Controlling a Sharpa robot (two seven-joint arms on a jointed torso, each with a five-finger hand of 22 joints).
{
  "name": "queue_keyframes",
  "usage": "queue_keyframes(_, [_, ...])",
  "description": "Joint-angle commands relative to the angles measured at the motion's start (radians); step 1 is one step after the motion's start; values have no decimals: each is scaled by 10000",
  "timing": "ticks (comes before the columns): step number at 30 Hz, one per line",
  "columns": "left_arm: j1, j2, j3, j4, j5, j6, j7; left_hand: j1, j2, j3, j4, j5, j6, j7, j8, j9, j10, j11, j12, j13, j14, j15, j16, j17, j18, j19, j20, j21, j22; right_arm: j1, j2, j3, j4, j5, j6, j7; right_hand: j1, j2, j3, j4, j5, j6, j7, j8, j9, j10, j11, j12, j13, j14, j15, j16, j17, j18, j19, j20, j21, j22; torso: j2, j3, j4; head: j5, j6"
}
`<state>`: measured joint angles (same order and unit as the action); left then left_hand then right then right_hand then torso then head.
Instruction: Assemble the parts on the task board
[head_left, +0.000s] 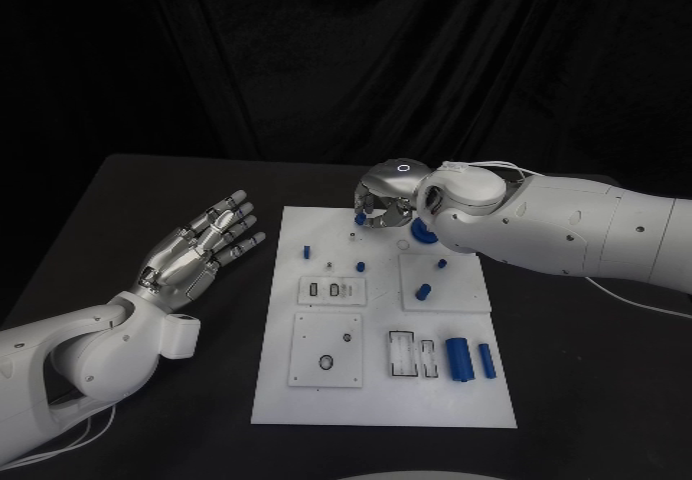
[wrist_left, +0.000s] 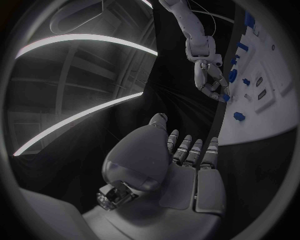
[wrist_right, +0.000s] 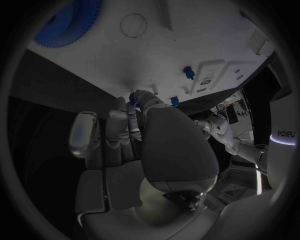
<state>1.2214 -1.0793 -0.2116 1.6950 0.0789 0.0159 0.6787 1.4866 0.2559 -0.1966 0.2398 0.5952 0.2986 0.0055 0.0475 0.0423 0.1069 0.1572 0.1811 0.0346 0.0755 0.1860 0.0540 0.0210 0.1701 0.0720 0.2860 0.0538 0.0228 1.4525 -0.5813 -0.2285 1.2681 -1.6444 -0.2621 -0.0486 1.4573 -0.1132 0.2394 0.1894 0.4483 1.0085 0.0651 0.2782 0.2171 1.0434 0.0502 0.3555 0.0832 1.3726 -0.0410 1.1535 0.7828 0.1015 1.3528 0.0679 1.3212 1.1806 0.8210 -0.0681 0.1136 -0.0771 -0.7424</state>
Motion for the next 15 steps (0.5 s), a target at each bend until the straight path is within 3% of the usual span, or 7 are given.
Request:
queue_keyframes(1, [16, 3, 6, 31, -37, 113, 709, 69, 36, 20, -61, 57, -34, 41, 31, 4, -12, 57, 34, 12, -25, 63, 62, 16, 21, 16, 64, -32, 7, -26, 41, -29, -41, -30, 408, -145, 13, 95, 78, 12, 49, -77, 11, -42, 2263, 4, 74, -66, -16, 48, 27, 33, -25, -117, 22, 9, 34, -16, 3, -16, -2, 36, 7])
queue_keyframes(13, [16, 16, 6, 38, -37, 102, 696, 78, 62, 62, -91, 70, -15, 100, 36, 7, 9, 106, 72, 16, -7, 93, 79, 20, 4, 24, 69, -27, 10, -27, 226, -28, -226, -30, 807, -288, -47, 97, 153, 11, 48, -284, 26, -190, 2326, -58, 130, -185, -10, -23, 85, -7, -59, -119, -8, 63, 38, 26, -4, -16, -2, 23, 5])
queue_keyframes(15, [16, 23, 5, 30, -37, 97, 691, 78, 62, 62, -91, 70, -15, 100, 36, 7, 9, 106, 72, 16, -7, 93, 79, 20, 4, 24, 69, -27, 10, -27, 238, -28, -251, -30, 939, -355, -110, 67, 185, 21, -19, -493, 41, -335, 2339, -123, 176, -265, -6, -94, 165, -71, -147, -107, -78, 122, -16, -27, -4, -17, -7, 29, 7])
